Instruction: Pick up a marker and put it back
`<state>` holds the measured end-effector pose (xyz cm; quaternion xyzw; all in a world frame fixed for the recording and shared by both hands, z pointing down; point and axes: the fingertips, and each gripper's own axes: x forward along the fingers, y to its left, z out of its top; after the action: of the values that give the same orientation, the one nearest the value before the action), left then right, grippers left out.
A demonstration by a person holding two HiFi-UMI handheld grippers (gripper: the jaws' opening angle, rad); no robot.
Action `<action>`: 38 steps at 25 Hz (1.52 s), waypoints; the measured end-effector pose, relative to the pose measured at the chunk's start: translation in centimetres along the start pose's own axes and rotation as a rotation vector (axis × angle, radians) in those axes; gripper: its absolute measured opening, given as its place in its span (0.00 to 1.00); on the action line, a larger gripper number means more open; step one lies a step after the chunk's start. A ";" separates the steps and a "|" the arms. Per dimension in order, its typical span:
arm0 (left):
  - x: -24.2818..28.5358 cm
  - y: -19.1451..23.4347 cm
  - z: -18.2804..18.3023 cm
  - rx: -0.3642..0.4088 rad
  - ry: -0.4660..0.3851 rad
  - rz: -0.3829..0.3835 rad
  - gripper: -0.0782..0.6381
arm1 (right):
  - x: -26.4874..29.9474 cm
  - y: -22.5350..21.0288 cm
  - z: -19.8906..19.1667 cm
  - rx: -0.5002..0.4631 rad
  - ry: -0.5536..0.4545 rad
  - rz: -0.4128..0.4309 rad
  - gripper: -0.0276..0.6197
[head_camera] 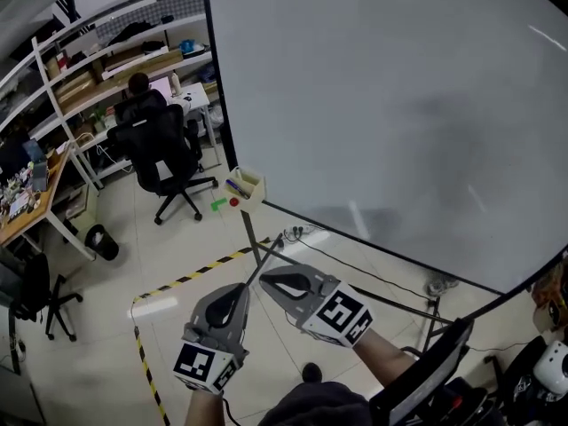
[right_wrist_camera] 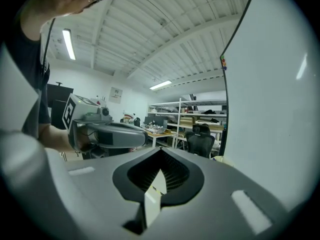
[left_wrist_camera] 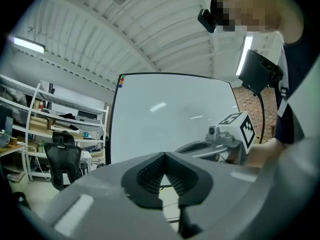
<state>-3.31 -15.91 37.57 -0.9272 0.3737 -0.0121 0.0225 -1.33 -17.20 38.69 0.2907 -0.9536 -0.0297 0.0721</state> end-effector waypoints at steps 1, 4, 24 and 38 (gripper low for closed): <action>-1.3 -0.2 -0.2 -0.009 0.001 0.004 0.11 | 0.1 1.1 0.2 -0.004 -0.003 0.001 0.04; -4.7 -0.4 -0.4 -0.020 0.017 0.027 0.11 | 0.3 4.2 0.6 -0.003 -0.013 0.006 0.04; -13.3 -14.9 -0.1 0.020 0.015 0.028 0.11 | -13.7 15.0 -0.5 0.002 -0.013 -0.074 0.04; -13.0 -31.0 0.5 0.052 0.038 0.063 0.11 | -28.2 17.3 -3.9 0.050 -0.030 -0.028 0.04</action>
<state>8.83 15.38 38.53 -0.9137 0.4026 -0.0388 0.0398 12.92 12.82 40.85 0.3052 -0.9509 -0.0113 0.0499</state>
